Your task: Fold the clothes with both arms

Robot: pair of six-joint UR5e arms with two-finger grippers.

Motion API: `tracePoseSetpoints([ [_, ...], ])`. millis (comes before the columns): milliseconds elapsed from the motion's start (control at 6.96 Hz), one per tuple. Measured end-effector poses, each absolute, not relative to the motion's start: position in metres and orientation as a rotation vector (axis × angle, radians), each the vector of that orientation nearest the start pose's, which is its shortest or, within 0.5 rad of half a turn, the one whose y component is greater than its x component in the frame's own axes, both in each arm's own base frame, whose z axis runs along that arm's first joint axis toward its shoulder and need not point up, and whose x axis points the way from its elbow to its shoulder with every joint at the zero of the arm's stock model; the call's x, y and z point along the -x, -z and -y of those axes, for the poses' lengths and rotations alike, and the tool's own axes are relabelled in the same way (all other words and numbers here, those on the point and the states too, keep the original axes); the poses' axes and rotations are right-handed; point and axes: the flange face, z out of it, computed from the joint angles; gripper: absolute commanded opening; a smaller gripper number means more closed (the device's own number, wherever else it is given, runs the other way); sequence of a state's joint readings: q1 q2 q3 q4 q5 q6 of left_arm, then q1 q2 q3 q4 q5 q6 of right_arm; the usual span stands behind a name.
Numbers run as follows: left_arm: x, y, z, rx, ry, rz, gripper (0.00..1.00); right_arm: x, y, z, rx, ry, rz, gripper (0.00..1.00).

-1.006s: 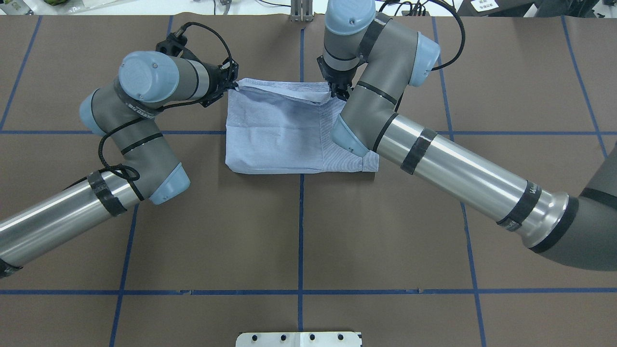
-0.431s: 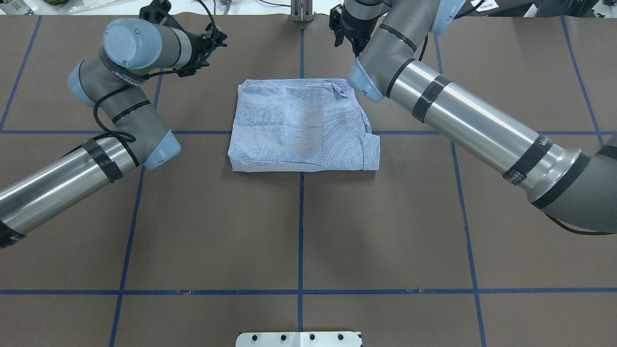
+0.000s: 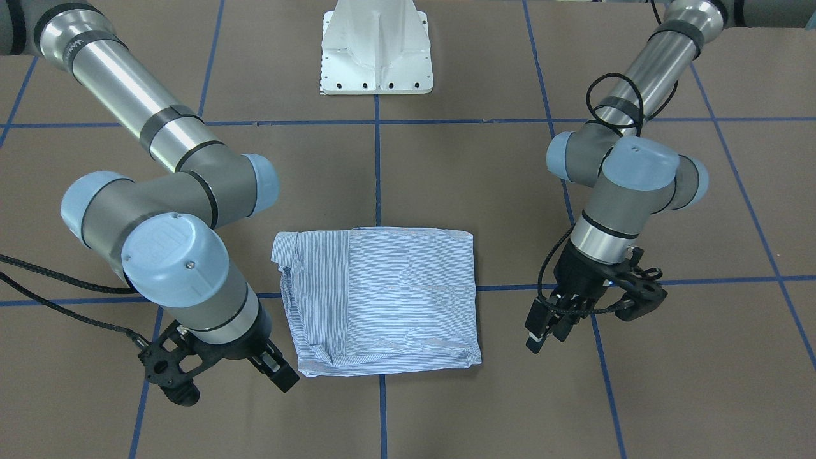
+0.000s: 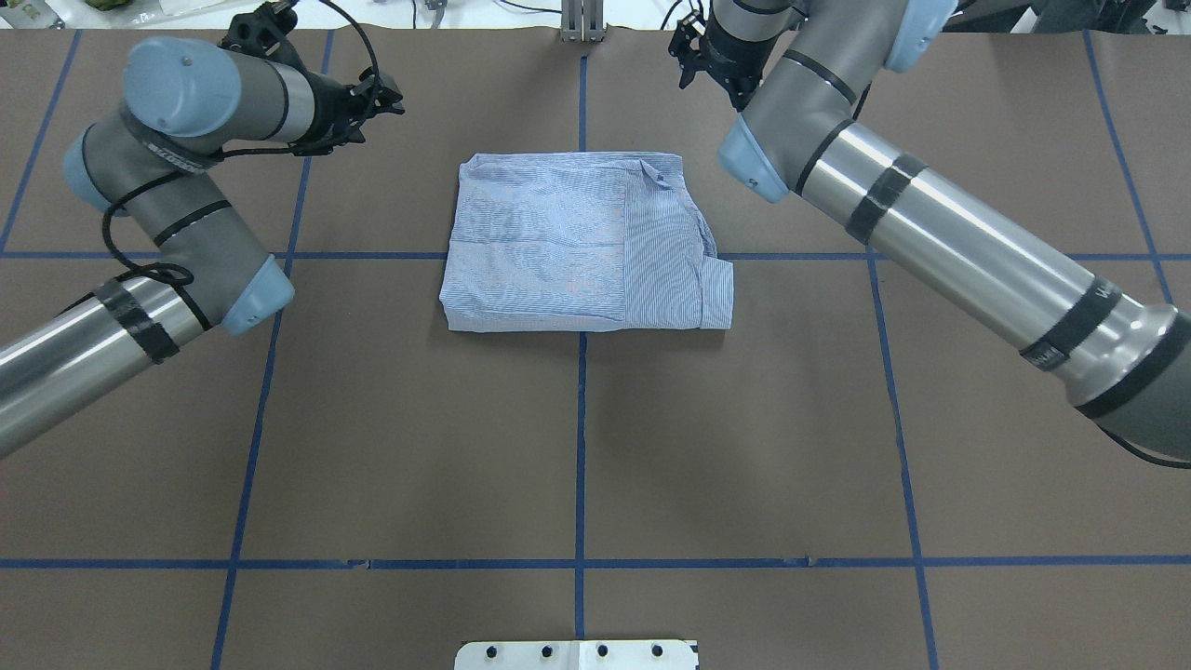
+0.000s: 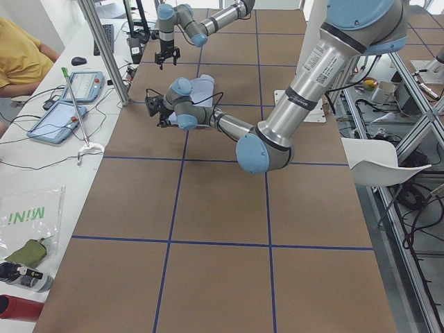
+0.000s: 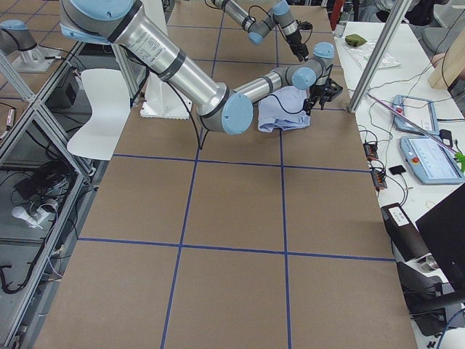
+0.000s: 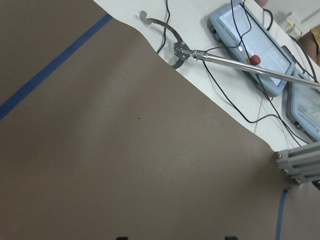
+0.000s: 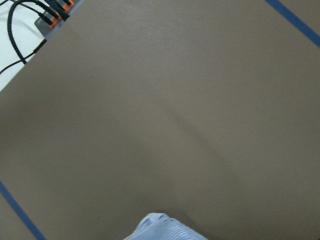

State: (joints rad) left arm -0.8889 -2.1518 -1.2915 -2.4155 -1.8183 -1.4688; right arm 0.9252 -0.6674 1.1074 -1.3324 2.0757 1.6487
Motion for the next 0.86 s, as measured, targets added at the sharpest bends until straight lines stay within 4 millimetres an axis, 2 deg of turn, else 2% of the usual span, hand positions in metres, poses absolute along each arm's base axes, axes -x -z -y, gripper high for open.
tracePoseSetpoints([
  [144,-0.346,-0.376,0.633,-0.386,0.398,-1.091,0.71,0.396,-0.301,0.688,0.132,-0.699,0.822,1.0],
  [287,-0.301,-0.408,0.627,-0.427,0.234,-1.049,0.71,0.356,-0.341,0.672,0.078,-0.609,0.811,1.0],
  [575,-0.191,-0.486,0.618,-0.527,-0.087,-0.931,0.71,0.263,-0.417,0.643,-0.015,-0.386,0.787,1.0],
  [862,-0.081,-0.54,0.605,-0.58,-0.238,-0.861,0.73,0.171,-0.484,0.625,-0.053,-0.221,0.779,1.0],
])
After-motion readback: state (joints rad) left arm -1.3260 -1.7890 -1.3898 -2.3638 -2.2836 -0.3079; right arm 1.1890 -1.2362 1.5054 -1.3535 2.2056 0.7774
